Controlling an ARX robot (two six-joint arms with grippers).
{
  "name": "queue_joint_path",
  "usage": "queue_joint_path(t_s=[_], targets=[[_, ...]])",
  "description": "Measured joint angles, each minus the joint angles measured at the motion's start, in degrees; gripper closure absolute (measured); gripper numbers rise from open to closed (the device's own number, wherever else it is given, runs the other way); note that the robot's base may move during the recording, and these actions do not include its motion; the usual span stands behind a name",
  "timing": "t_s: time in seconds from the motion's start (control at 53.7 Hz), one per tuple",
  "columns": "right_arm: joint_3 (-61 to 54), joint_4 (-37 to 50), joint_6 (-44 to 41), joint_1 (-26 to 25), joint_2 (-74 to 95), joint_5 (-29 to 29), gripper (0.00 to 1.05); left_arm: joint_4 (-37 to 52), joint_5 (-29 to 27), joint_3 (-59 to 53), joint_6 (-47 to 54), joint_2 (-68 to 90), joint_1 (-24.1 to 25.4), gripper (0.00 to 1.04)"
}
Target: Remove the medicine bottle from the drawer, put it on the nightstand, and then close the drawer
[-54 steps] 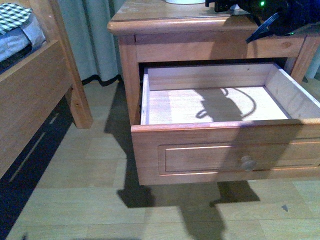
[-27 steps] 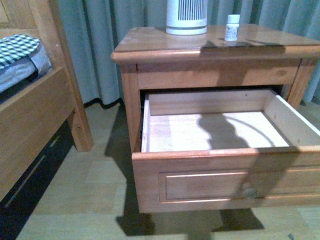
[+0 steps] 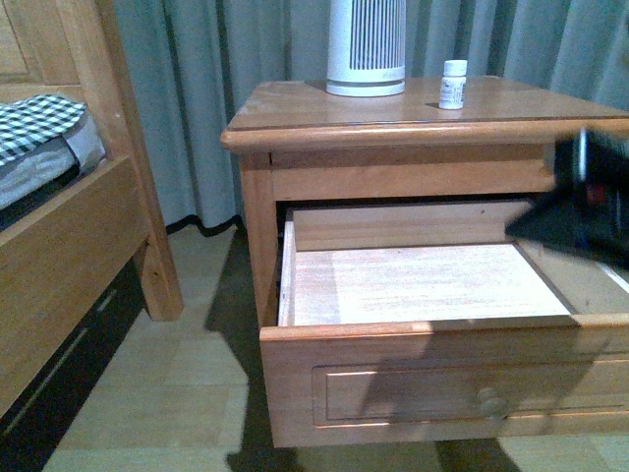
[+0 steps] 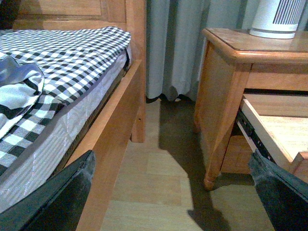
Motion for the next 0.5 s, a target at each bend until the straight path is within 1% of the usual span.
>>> queue_joint_path(t_s=[0.093,0.168,0.298,0.503], targets=[[-6.3,3.6,-0.2,0.2,2.3,1.7,0.9,0.0,0.0,0.0,0.0,0.0,0.0,0.07],[-8.5,7.3,-1.6,0.0,5.2,3.7,1.02,0.0,0.0,0.0,0.0,0.0,0.0,0.07],[-8.6,15.7,-5.4,-1.3,12.6,6.9,1.02,0.0,0.0,0.0,0.0,0.0,0.0,0.07],[-4.5,31.0,-14.5,-3.2,24.8,8.4,1.02,0.0,0.0,0.0,0.0,0.0,0.0,0.07]])
